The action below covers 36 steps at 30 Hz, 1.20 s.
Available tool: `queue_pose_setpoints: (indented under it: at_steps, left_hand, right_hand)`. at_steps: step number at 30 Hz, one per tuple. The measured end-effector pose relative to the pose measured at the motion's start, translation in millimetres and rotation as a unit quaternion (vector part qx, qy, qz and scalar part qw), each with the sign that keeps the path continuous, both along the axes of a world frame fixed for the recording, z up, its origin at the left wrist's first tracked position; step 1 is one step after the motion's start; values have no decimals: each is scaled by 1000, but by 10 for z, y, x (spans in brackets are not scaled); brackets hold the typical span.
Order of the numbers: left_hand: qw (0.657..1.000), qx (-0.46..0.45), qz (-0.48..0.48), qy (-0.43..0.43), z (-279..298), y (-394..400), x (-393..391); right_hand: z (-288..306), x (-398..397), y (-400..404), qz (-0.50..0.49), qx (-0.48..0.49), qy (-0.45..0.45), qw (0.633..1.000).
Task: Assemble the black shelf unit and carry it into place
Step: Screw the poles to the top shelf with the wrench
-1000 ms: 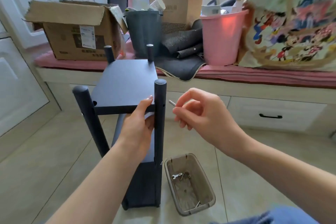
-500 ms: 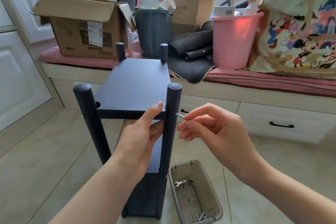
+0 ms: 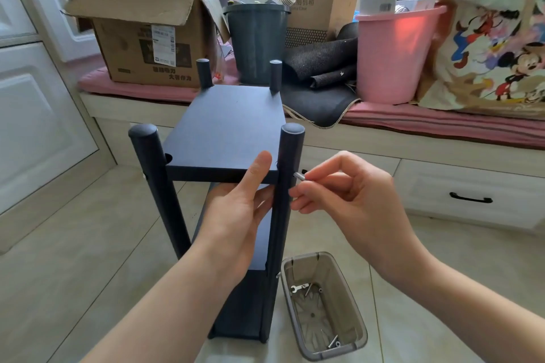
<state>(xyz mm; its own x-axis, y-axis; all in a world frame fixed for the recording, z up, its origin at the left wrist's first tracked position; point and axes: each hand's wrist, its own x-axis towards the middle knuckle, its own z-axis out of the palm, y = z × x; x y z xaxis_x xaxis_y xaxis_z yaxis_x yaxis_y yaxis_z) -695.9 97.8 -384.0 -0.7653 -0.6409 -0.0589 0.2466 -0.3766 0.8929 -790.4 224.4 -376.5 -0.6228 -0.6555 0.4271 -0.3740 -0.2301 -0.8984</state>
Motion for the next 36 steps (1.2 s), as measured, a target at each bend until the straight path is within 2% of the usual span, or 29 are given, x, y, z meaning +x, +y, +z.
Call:
queue_pose_setpoints:
  at_steps: [18,24,32,36]
  left_hand:
    - [1000,5,22,8,-43,8,-22]
    - [999,15,36,-8,-51,-1,-28]
    - [999,-3,28,-15,-61,5,-21]
    - [999,-3,28,-15,-67,-7,-22]
  right_hand:
    - [35,45,-62,-67,52,71,994]
    - [38,21,-45,-67,74,191,976]
    - [49,25,-102,-64,56,77,993]
    - [69,9,-104,-85,53,80,992]
